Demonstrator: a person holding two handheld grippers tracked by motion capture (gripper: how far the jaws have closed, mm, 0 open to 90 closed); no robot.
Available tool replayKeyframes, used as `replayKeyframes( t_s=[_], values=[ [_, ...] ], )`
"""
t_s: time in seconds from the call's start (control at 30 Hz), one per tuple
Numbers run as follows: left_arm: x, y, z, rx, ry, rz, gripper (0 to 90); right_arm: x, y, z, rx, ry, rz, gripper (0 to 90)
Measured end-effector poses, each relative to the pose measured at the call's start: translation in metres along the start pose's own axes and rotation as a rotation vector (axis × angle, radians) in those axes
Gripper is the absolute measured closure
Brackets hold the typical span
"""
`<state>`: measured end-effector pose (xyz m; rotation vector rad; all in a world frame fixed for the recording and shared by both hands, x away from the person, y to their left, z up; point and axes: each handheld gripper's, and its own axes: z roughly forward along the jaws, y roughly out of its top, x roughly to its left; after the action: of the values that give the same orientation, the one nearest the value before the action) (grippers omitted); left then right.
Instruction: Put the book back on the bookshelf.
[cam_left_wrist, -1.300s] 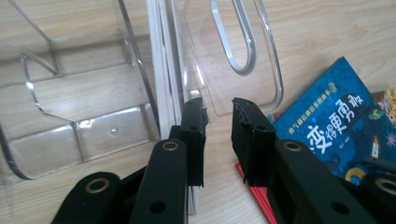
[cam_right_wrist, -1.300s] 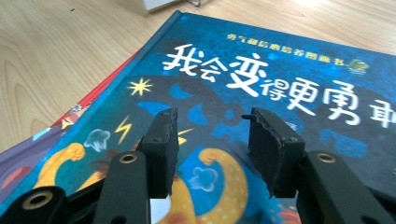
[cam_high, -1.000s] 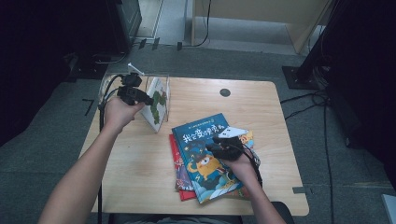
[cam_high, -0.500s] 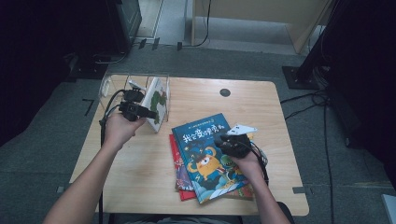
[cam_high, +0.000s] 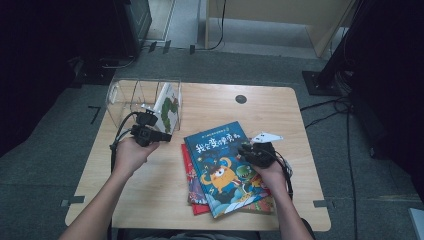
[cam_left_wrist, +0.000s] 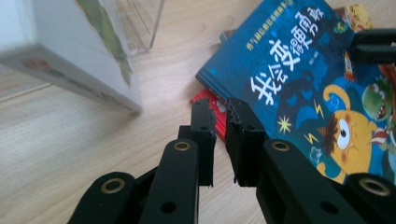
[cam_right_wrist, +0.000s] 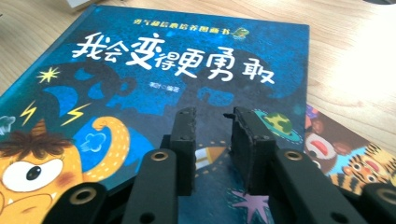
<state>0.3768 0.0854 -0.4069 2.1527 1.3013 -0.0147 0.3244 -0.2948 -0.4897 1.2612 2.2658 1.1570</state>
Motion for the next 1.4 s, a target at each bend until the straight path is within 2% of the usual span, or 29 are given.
replayKeyframes(
  t_s=[0.1, 0.23, 0.33, 0.63, 0.67, 0.8, 0.83, 0.97, 1.2, 1.4],
  values=[
    [-0.003, -0.008, 0.002, -0.003, -0.017, 0.012, 82.9, -0.003, -0.002, -0.001, 0.004, -0.014, 0.0, 75.5],
    [-0.006, -0.019, 0.006, -0.004, -0.042, 0.023, 83.4, -0.011, -0.005, -0.002, -0.006, -0.04, 0.033, 81.8],
    [-0.009, -0.027, 0.01, 0.0, -0.061, 0.04, 84.8, -0.018, -0.006, -0.004, -0.009, -0.083, 0.046, 84.1],
    [-0.028, -0.043, 0.023, 0.003, -0.087, 0.102, 85.5, -0.036, -0.01, -0.01, -0.008, -0.162, 0.097, 84.7],
    [-0.033, -0.046, 0.025, 0.005, -0.092, 0.113, 85.6, -0.036, -0.011, -0.008, 0.013, -0.162, 0.095, 85.2],
    [-0.039, -0.052, 0.031, 0.003, -0.106, 0.122, 85.6, -0.035, -0.011, -0.004, 0.02, -0.149, 0.095, 86.7],
    [-0.04, -0.054, 0.032, 0.003, -0.108, 0.125, 85.5, -0.033, -0.01, -0.003, 0.025, -0.16, 0.084, 86.7],
    [-0.047, -0.062, 0.037, 0.003, -0.124, 0.136, 85.6, -0.032, -0.009, -0.002, 0.023, -0.164, 0.093, 89.9],
    [-0.06, -0.076, 0.045, 0.014, -0.141, 0.168, 85.7, -0.028, -0.008, 0.001, 0.016, -0.158, 0.079, 89.9],
    [-0.069, -0.086, 0.055, 0.042, -0.153, 0.193, 85.8, -0.026, -0.004, 0.006, 0.016, -0.145, 0.079, 90.0]
  ],
)
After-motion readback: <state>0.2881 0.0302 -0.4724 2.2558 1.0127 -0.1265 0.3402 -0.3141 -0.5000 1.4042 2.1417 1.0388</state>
